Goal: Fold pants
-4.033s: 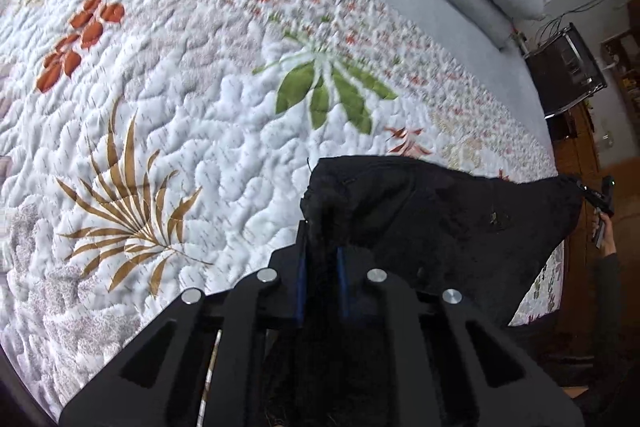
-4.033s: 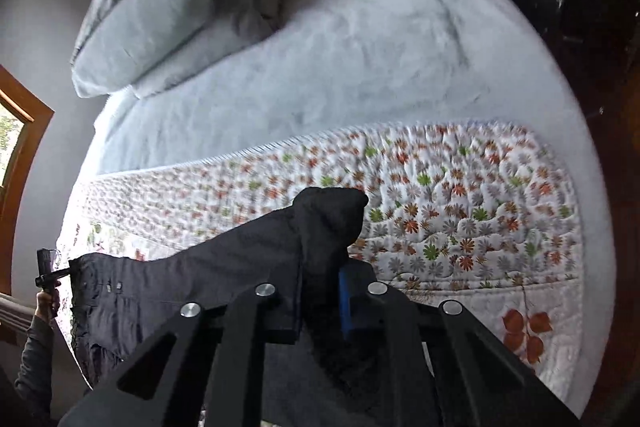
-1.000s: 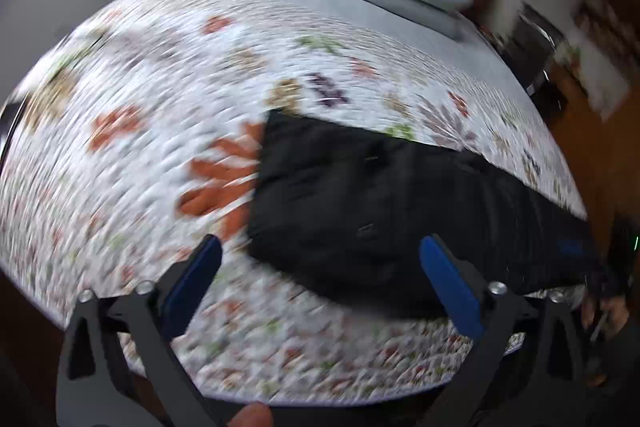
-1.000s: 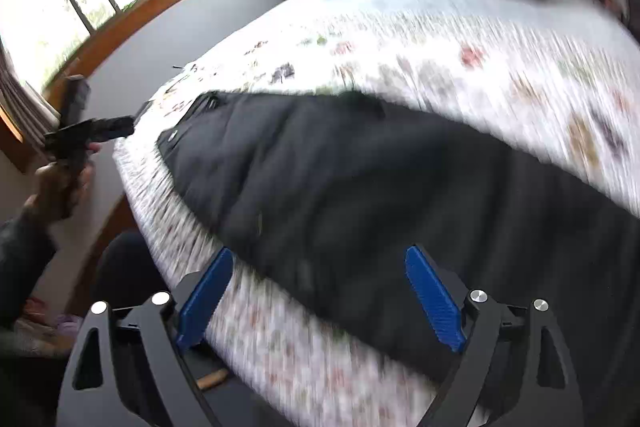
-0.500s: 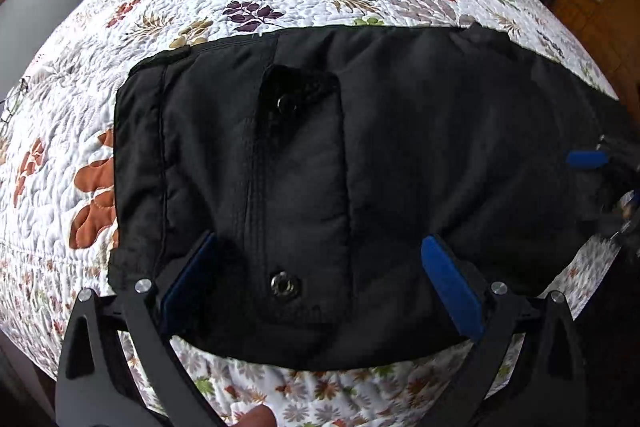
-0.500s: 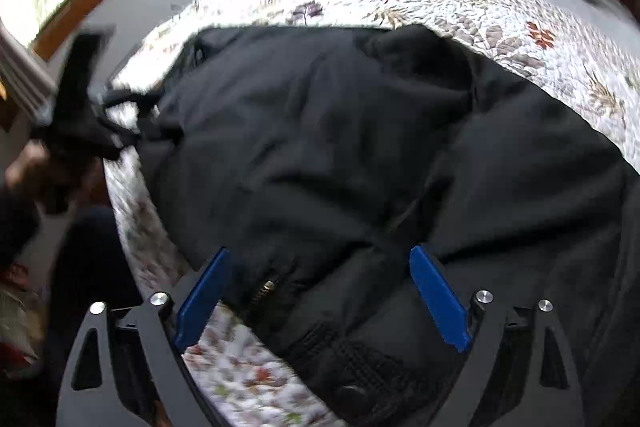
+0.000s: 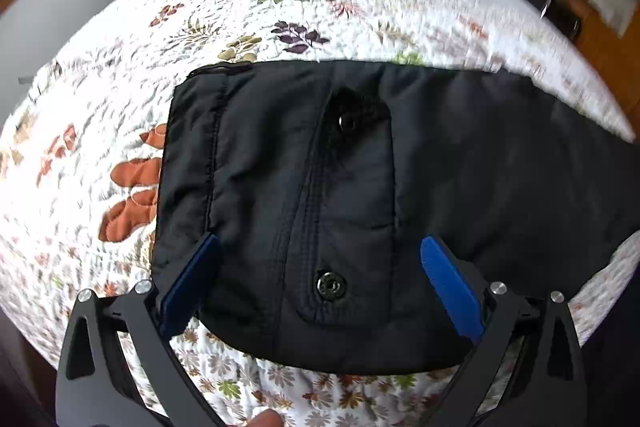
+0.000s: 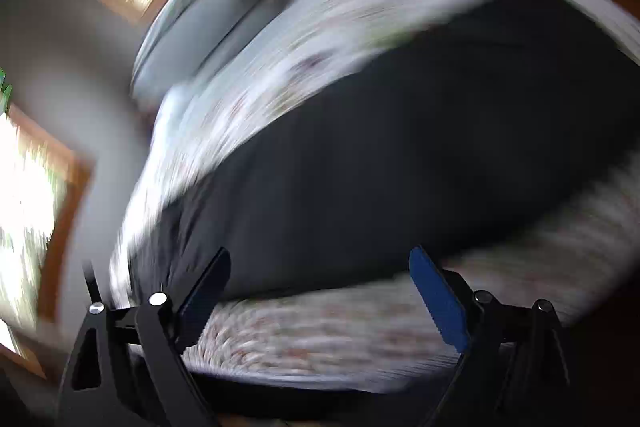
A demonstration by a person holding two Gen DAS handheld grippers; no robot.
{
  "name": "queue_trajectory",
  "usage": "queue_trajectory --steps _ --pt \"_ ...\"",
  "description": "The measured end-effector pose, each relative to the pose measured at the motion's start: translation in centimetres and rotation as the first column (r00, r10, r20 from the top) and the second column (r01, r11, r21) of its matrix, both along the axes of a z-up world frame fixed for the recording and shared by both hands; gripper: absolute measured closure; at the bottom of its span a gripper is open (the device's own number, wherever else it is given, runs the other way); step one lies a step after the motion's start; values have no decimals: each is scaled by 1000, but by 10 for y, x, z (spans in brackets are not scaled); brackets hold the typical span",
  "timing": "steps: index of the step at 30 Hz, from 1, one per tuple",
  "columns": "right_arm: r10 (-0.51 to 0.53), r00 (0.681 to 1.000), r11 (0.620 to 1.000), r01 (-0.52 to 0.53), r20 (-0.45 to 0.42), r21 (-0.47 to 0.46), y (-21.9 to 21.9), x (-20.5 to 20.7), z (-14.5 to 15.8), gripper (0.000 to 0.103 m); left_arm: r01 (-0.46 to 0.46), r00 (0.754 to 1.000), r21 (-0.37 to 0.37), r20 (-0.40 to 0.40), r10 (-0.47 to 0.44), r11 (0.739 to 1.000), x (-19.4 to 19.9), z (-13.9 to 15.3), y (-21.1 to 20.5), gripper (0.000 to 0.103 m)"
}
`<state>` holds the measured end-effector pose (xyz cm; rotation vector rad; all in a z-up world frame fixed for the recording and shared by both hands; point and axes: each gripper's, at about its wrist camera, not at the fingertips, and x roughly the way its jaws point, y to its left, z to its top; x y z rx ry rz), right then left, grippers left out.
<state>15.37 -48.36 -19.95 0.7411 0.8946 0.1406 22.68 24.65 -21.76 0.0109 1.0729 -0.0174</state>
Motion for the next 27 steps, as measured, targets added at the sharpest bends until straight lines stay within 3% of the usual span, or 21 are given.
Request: queue_trajectory --steps 2,4,6,9,13,21,27 --pt "-201 980 974 200 4 109 -63 -34 -13 10 -10 1000 13 -12 10 1000 3 -2 -1 2" --pt "-329 944 929 321 17 183 -106 -58 -23 10 -38 999 -18 -20 38 999 7 -1 6 2" --pt "-395 918 892 377 26 248 -132 -69 -31 10 -73 997 -55 -27 72 996 12 -1 13 3" --pt "-421 906 860 382 46 338 -149 -65 -39 10 -109 993 -70 -50 105 992 18 1 14 3" --pt "-422 906 843 378 35 384 -169 -51 -44 12 -115 992 -50 -59 112 992 18 6 10 3" --pt "-437 899 842 416 -16 343 -167 -16 -39 12 -108 992 -40 -65 105 993 12 14 6 3" --pt "-401 915 855 354 50 378 -170 0 -32 12 -100 993 -38 -73 97 994 13 10 7 3"
